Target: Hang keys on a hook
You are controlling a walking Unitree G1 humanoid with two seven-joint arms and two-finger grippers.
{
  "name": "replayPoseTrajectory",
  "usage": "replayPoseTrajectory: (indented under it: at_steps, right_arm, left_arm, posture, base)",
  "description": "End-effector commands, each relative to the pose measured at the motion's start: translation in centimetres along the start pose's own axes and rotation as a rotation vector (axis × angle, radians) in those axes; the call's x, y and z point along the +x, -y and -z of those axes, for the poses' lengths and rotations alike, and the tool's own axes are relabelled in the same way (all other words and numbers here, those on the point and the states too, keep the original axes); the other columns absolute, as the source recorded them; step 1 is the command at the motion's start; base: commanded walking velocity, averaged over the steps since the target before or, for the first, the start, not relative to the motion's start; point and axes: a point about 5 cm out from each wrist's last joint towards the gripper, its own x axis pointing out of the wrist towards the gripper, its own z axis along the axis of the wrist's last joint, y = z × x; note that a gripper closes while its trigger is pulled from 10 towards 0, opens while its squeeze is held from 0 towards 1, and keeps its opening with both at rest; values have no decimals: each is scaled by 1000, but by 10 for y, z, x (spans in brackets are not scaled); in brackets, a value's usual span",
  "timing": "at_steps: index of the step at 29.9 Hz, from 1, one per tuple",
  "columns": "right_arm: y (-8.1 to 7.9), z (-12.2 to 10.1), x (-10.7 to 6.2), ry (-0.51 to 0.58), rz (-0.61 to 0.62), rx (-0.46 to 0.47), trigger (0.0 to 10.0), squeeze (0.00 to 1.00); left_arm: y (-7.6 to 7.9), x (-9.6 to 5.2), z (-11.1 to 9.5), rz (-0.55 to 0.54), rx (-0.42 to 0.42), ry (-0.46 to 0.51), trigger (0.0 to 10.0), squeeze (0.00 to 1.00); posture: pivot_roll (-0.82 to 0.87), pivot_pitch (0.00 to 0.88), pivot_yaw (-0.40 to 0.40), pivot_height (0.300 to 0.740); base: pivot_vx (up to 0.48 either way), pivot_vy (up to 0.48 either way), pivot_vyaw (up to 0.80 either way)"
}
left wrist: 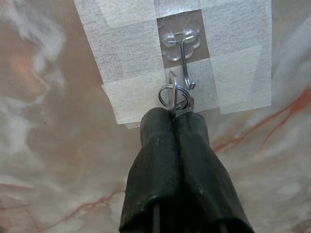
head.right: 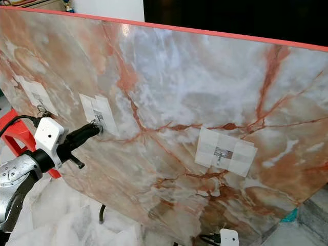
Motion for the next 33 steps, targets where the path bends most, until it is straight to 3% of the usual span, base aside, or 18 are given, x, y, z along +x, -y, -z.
replayPoseTrajectory:
  at_steps: [1,9,33]
  right_arm:
    - [-1,0,0,0,1,-1,10000,0]
    - [-1,0,0,1,0,-1,10000,0]
    - [0,0,0,1,-1,-5,10000,0]
  left_arm:
    - [-5,-5,-6,-12,22,14,10000,0]
    - [-1,-10,-5,58,10,-19,10000,0]
    - [-4,-8,-18,41,51,28,10000,0]
  posture:
    - [49,26,3,740]
    - [52,24,4,740]
    - [54,22,1,740]
  base:
    - [0,0,0]
    - [0,0,0]
    - [0,0,0]
